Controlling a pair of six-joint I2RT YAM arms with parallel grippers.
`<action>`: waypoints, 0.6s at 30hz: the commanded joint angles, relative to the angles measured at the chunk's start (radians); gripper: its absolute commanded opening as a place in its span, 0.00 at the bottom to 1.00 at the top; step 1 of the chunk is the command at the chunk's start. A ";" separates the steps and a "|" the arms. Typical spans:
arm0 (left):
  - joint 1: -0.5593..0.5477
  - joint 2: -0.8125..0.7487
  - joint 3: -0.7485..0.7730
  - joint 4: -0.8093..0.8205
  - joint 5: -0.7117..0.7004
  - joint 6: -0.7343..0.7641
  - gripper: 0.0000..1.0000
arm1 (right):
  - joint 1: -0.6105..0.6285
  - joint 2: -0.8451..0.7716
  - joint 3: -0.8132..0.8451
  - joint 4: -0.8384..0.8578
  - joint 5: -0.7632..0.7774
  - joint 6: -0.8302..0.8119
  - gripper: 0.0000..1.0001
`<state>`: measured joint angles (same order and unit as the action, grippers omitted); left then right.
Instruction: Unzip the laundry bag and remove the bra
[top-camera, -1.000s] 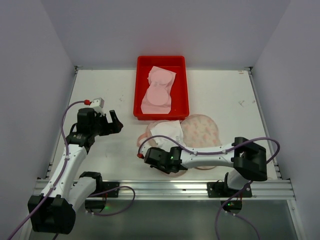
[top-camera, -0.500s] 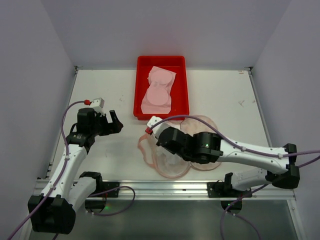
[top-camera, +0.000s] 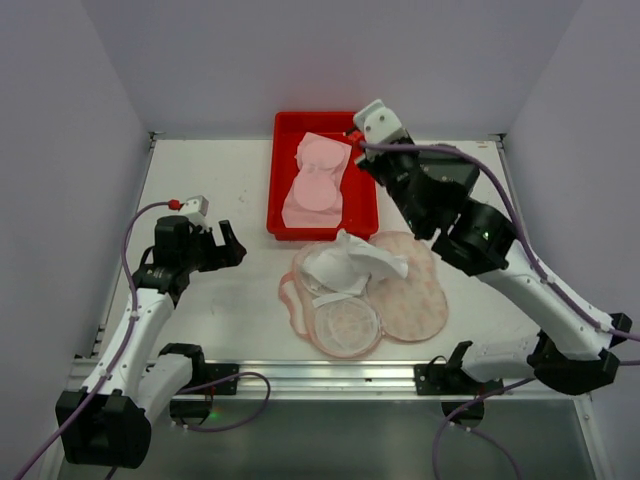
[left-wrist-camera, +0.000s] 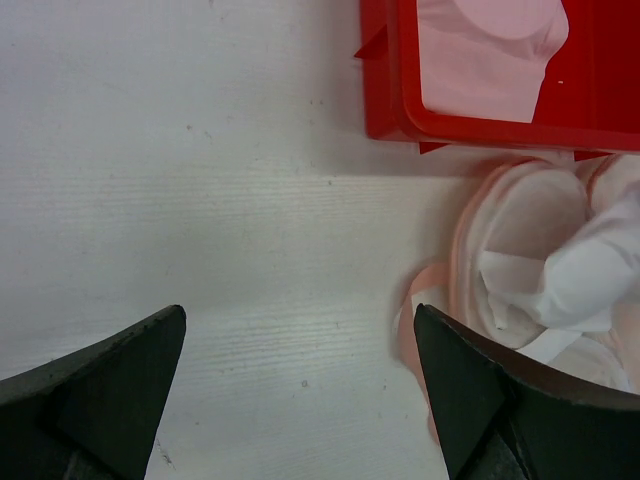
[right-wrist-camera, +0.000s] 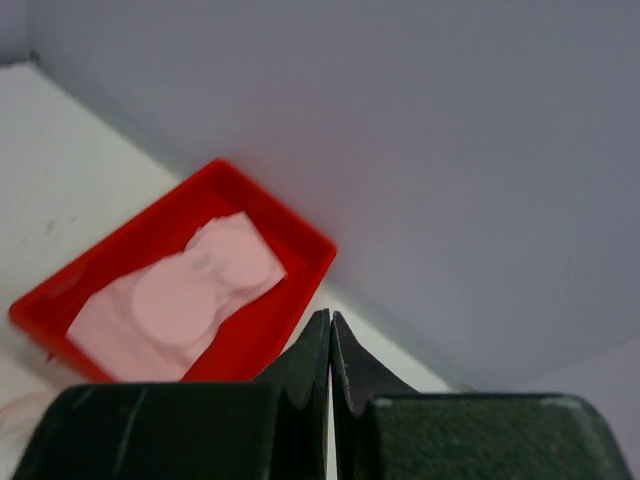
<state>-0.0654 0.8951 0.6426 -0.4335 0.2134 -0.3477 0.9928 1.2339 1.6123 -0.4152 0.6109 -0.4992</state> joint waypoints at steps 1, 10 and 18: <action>0.009 -0.002 -0.006 0.016 0.020 0.009 1.00 | -0.084 0.115 0.184 0.225 -0.101 -0.297 0.00; 0.009 -0.016 -0.008 0.016 0.015 0.007 1.00 | -0.200 0.267 0.202 -0.073 -0.249 0.071 0.32; 0.009 -0.010 -0.004 0.019 0.035 0.013 1.00 | -0.519 -0.043 -0.495 0.096 -0.552 0.631 0.89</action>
<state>-0.0654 0.8940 0.6426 -0.4332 0.2192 -0.3477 0.6014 1.3388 1.2469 -0.4114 0.2146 -0.1444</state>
